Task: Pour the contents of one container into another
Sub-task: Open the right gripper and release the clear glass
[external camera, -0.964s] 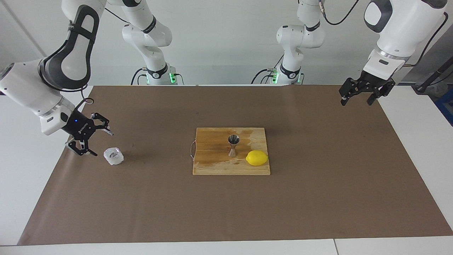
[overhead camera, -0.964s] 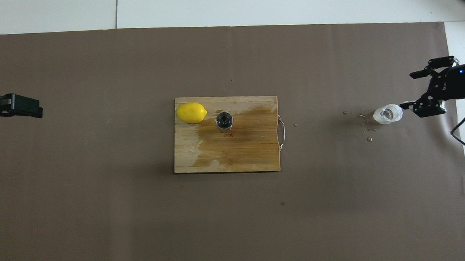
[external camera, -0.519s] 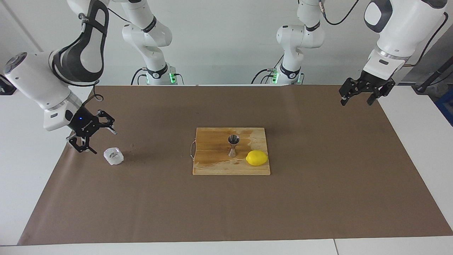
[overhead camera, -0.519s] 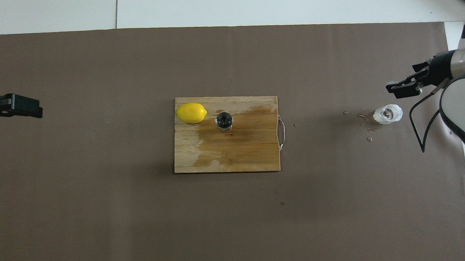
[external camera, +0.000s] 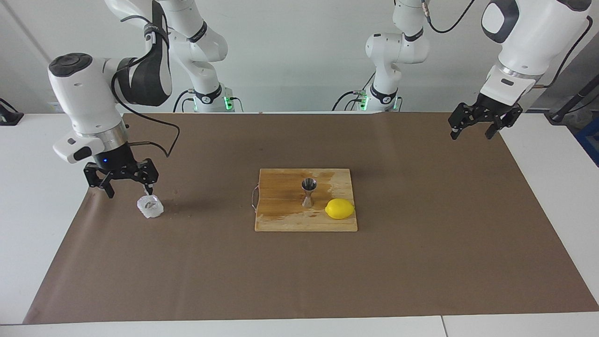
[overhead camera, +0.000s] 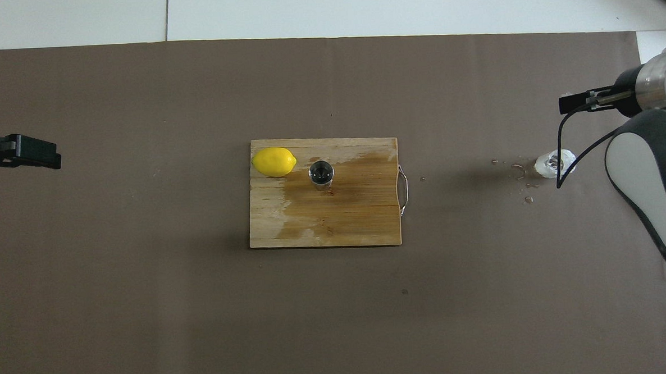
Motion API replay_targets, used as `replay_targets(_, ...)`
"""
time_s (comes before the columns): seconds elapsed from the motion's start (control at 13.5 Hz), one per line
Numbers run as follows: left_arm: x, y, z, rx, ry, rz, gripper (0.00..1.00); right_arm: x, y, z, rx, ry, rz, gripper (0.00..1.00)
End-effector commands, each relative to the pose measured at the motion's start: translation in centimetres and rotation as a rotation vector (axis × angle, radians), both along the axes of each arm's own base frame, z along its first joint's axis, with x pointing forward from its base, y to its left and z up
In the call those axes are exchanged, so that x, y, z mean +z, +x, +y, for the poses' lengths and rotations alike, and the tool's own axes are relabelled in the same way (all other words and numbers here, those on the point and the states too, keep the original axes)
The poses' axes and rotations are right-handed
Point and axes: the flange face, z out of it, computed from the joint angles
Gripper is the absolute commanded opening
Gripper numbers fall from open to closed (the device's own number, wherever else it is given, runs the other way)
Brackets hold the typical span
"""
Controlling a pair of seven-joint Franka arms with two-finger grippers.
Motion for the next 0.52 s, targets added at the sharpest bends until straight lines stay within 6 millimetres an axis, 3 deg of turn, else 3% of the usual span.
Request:
replay_targets(0.0,0.0,-0.9,0.1,0.01,0.002,0.007,1.0,4.5,-1.4,-0.5,-0.096,-0.001,0.053,1.0)
replay_targets(0.22,0.0,-0.9,0.1,0.008,0.002,0.007,1.0,9.0,-4.1,-0.4,-0.156,0.01,0.114,1.0)
replay_targets(0.44,0.0,-0.9,0.1,0.008,0.002,0.007,1.0,12.0,-7.6,-0.7,-0.197,0.023,0.17,1.0)
